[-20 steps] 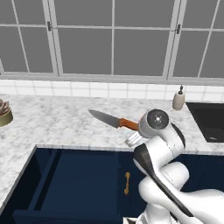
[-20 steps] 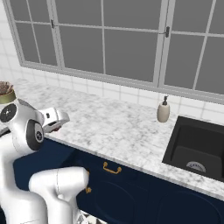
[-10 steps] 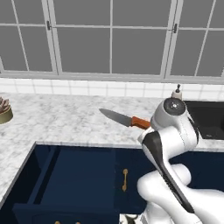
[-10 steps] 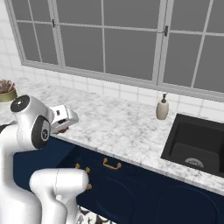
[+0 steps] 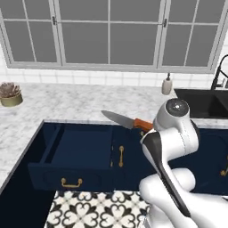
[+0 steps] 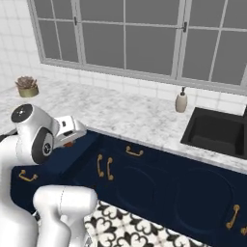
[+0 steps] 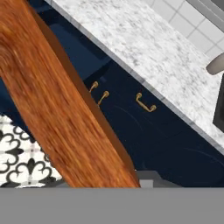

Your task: Pick up the knife from the drawer and place it on the cutting board. Then place the meat from the plate to the cutting board.

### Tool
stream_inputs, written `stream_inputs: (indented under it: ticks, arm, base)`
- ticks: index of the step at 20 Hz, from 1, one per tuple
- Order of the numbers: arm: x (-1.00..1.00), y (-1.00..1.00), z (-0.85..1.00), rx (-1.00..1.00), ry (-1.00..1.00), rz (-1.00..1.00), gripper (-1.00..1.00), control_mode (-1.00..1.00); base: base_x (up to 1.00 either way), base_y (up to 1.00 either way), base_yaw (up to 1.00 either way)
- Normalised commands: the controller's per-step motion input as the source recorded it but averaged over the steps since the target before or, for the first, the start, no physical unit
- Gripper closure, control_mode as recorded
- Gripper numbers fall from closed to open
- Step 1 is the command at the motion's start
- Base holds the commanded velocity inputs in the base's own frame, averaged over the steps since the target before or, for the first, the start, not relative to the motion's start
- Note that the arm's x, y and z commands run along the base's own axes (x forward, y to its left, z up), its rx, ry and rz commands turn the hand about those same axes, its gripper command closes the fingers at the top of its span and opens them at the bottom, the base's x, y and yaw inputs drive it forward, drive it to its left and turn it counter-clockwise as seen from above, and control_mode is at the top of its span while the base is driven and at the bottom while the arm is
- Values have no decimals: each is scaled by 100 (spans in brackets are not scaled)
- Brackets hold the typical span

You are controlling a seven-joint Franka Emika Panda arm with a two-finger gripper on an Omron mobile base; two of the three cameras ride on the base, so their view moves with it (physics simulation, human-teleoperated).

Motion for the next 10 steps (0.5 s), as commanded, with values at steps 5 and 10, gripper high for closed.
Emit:
stream_inputs:
  ticks: [5,10]
  arm:
    - [0,0,0,0,0,0,100,100]
    - [0,0,0,0,0,0,100,100]
  base:
    - [-80,-16,1]
    - [-63,-24,10]
